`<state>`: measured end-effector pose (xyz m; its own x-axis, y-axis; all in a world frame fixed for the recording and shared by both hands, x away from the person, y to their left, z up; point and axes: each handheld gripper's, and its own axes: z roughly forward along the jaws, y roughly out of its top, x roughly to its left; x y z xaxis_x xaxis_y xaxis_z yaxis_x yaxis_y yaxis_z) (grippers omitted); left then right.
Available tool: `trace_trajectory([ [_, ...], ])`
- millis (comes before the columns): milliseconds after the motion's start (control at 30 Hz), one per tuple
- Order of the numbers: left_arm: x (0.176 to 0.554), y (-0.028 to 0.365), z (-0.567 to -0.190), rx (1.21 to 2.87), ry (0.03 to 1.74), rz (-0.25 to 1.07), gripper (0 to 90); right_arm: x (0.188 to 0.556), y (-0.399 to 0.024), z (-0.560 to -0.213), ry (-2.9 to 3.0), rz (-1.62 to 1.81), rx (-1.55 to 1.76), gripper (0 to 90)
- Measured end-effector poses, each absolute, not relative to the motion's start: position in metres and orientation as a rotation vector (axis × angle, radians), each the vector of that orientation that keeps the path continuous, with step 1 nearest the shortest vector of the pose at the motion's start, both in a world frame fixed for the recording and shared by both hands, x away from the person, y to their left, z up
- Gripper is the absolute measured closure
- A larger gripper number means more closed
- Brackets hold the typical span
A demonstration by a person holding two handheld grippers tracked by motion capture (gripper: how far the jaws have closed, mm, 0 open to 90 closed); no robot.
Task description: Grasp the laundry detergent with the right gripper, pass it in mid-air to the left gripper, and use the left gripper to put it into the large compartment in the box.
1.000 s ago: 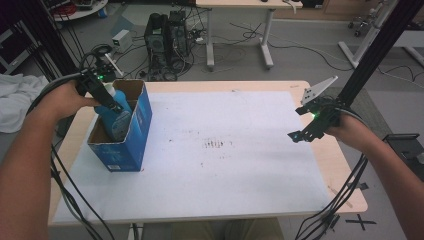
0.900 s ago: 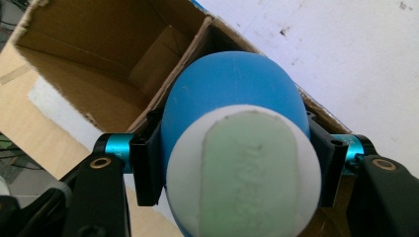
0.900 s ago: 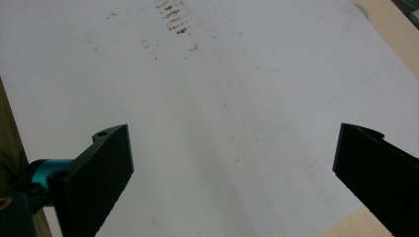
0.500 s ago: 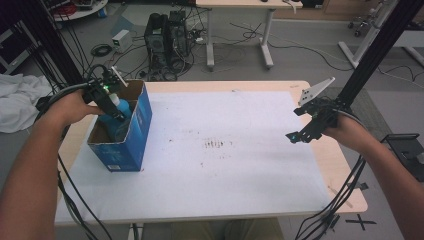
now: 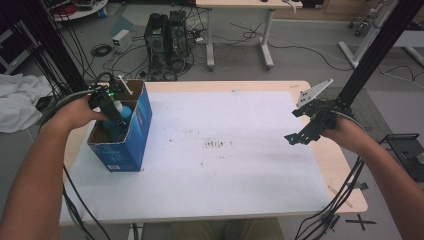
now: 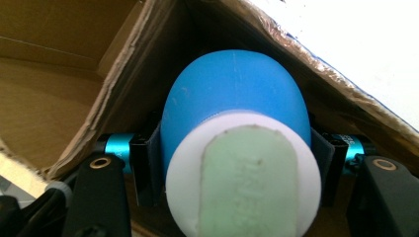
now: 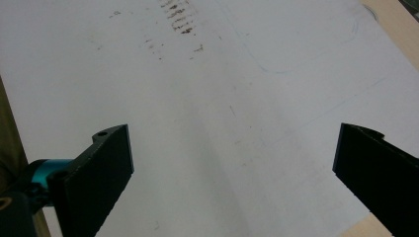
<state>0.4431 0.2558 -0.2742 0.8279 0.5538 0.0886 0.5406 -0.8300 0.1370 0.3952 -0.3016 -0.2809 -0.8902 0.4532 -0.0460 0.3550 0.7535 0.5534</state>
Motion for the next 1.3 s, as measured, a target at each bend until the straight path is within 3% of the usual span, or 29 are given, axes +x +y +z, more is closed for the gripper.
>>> trace_trajectory([
  [67,0.444,0.256,-0.276,2.918,0.858,0.184,38.0,0.395,-0.302,-0.281,2.775,0.825,0.64,1.1],
  [133,0.441,0.255,-0.28,2.834,0.929,0.195,38.0,0.395,-0.301,-0.281,2.77,0.83,0.634,1.1],
  [167,0.444,0.257,-0.276,2.911,0.862,0.179,38.0,0.395,-0.301,-0.281,2.773,0.83,0.631,1.1],
  [400,0.442,0.256,-0.28,2.838,0.94,0.185,37.8,0.395,-0.299,-0.282,2.778,0.831,0.626,1.1],
  [433,0.445,0.258,-0.277,2.91,0.88,0.167,37.8,0.395,-0.299,-0.282,2.775,0.832,0.625,1.1],
  [533,0.445,0.259,-0.277,2.902,0.895,0.154,37.6,0.395,-0.298,-0.282,2.778,0.828,0.631,1.1],
  [567,0.442,0.258,-0.28,2.818,0.969,0.157,37.2,0.394,-0.298,-0.283,2.777,0.83,0.629,1.1],
  [633,0.445,0.262,-0.277,2.884,0.919,0.15,34.0,0.395,-0.298,-0.283,2.78,0.83,0.624,1.1],
  [800,0.443,0.266,-0.275,2.863,0.931,0.147,33.8,0.394,-0.298,-0.285,2.786,0.824,0.629,1.1],
  [867,0.443,0.267,-0.275,2.856,0.949,0.145,28.0,0.395,-0.297,-0.285,2.787,0.827,0.626,1.1],
  [1300,0.436,0.27,-0.265,2.792,0.968,0.171,28.0,0.395,-0.298,-0.284,2.777,0.838,0.608,1.1],
])
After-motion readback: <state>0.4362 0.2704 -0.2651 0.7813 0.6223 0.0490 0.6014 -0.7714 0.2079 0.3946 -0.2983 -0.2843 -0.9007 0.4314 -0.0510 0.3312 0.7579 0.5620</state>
